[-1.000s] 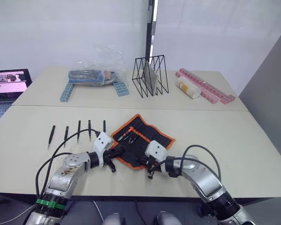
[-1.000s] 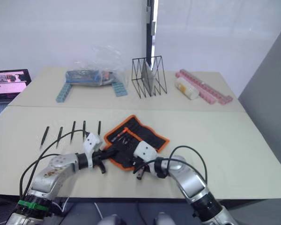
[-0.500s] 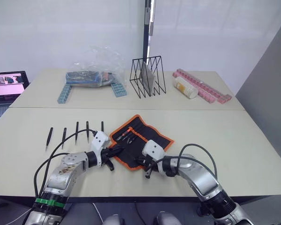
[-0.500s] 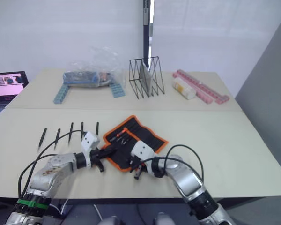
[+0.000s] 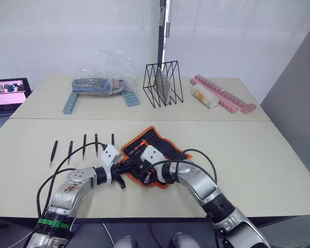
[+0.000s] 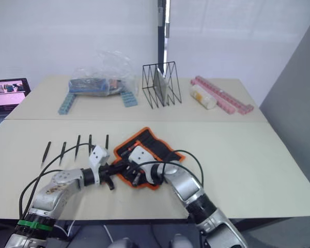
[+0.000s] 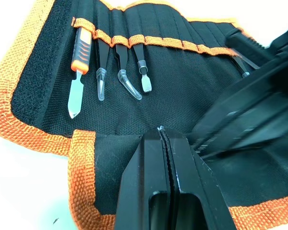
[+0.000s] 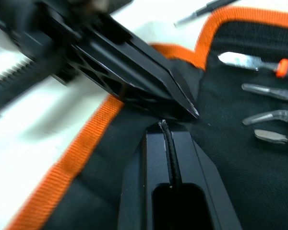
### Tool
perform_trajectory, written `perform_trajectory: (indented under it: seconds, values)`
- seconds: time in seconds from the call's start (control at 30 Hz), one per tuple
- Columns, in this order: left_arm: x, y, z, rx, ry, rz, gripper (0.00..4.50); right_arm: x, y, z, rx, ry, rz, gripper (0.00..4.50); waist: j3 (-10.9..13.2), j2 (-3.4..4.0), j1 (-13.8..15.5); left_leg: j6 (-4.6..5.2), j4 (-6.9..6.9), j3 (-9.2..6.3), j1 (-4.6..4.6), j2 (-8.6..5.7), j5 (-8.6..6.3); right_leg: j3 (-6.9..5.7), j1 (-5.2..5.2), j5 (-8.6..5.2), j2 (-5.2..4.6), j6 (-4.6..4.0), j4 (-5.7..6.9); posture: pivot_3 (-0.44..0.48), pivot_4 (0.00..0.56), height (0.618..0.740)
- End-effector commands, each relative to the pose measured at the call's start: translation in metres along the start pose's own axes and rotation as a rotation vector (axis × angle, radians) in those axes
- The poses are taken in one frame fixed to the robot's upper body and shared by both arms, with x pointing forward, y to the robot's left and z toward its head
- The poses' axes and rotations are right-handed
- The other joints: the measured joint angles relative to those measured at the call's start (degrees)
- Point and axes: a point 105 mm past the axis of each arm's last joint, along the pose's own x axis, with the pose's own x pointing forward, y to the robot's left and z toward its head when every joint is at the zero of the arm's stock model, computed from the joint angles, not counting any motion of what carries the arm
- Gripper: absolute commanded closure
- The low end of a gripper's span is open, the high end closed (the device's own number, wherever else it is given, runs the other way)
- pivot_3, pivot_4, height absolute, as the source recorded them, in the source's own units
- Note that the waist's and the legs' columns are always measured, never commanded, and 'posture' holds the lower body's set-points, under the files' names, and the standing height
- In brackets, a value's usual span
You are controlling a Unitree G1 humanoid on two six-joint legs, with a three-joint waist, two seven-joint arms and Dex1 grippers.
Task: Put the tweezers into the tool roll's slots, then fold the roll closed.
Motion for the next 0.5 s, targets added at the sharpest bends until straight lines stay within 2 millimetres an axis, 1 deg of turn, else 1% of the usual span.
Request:
perform_trajectory:
  seconds: [0.03, 0.13, 0.2, 0.33, 0.5]
  values:
    - [-0.004, 0.004, -0.030, -0.032, 0.114, 0.038, 4.47, 0.002, -0.006, -0.001, -0.006, -0.006, -0.034, 4.50, 0.00, 0.00, -0.06, 0.00, -0.04, 0.00, 0.05, 0.01, 0.00, 0.01, 0.02, 0.00, -0.01, 0.00, 0.00, 0.000, 0.150, 0.737]
    - [-0.005, 0.004, -0.030, -0.026, 0.117, 0.035, 4.47, 0.000, -0.012, -0.007, 0.013, 0.005, -0.050, 4.50, 0.00, 0.01, -0.13, -0.01, -0.12, 0.00, 0.12, 0.01, 0.01, 0.08, 0.05, 0.00, -0.06, 0.00, -0.01, 0.000, 0.150, 0.737]
    - [-0.006, 0.004, -0.030, -0.031, 0.114, 0.038, 4.47, -0.004, -0.010, -0.017, 0.035, 0.018, -0.025, 4.50, -0.01, 0.02, -0.14, -0.02, -0.16, 0.00, 0.16, 0.02, 0.01, 0.12, 0.06, 0.00, -0.06, -0.01, -0.02, 0.000, 0.150, 0.737]
    - [-0.004, 0.001, -0.022, -0.019, 0.096, 0.024, 4.47, -0.011, 0.000, -0.036, 0.144, 0.020, 0.030, 4.50, -0.02, 0.03, -0.03, -0.03, -0.29, -0.01, 0.16, 0.01, 0.01, 0.19, 0.11, -0.01, -0.11, -0.01, -0.22, 0.000, 0.150, 0.737]
    - [-0.006, 0.001, -0.022, -0.007, 0.106, 0.022, 4.47, -0.018, 0.000, -0.057, 0.237, 0.053, 0.017, 4.50, -0.02, 0.03, -0.03, -0.05, -0.45, -0.03, 0.14, -0.03, -0.01, 0.08, 0.12, -0.01, -0.40, -0.01, -0.42, 0.000, 0.150, 0.737]
